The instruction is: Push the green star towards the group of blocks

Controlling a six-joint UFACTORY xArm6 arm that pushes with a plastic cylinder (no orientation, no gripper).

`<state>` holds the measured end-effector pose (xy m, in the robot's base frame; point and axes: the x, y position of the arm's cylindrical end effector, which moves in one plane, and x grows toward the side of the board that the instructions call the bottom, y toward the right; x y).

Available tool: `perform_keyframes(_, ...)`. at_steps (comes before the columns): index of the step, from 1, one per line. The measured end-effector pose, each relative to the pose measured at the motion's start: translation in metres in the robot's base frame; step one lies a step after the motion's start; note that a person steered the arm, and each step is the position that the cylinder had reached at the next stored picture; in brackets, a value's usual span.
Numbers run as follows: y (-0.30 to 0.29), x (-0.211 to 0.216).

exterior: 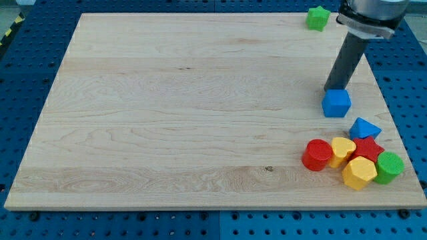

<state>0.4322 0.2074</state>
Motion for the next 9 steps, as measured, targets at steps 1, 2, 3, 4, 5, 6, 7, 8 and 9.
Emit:
perform_keyframes(1,0.0,0.031)
perform_keyframes(2,-0.001,0.052)
perform_keyframes(3,-0.008,0.064)
perform_keyframes(4,-0.017,0.065)
perform_keyframes(5,-0.039,0.035)
perform_keyframes(6,-0.051,-0.019)
perform_keyframes(7,-0.051,-0.089)
perform_keyframes(8,-0.051,-0.156)
perform_keyframes(9,-0.048,-0.217)
